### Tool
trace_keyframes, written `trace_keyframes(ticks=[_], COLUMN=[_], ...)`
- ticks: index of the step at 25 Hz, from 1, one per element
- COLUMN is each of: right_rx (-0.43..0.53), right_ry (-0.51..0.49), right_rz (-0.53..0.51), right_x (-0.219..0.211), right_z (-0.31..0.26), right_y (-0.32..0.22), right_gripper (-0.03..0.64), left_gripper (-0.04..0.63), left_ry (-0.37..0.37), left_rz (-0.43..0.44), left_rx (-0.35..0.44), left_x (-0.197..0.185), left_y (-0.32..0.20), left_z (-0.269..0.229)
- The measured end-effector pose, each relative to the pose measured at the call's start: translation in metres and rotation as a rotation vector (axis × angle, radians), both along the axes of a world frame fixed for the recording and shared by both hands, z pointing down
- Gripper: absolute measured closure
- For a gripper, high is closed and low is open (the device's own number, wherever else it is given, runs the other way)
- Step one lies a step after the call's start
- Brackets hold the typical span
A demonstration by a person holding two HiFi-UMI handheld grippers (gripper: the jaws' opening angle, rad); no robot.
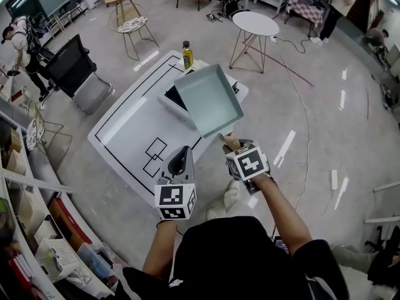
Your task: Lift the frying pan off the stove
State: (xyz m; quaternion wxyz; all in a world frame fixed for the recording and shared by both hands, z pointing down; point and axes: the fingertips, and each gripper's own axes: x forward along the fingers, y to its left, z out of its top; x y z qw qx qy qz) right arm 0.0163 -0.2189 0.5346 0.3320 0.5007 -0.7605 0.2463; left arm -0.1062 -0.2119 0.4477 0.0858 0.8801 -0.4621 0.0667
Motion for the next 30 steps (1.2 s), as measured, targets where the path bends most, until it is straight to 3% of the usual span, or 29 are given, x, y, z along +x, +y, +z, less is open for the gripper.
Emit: trace_keyframes(ticks=[15, 30], right_rx=[0.092, 0.109], right_ry=[0.003, -0.007], right_rz=[0.103, 0.097], right_x=[0.035, 0.083], right_z=[-0.033, -0.05], right_y=[0.033, 0.107], right_gripper=[0.545, 0.545], left_gripper=[0.586, 0.586], left_ry=[0.031, 0.028], left_rz=[0.094, 0.079], left_rx=[0.037, 0.046], left_x=[0.04, 0.088], left_y=[0.021, 0.093], left_z=[-0.017, -0.033])
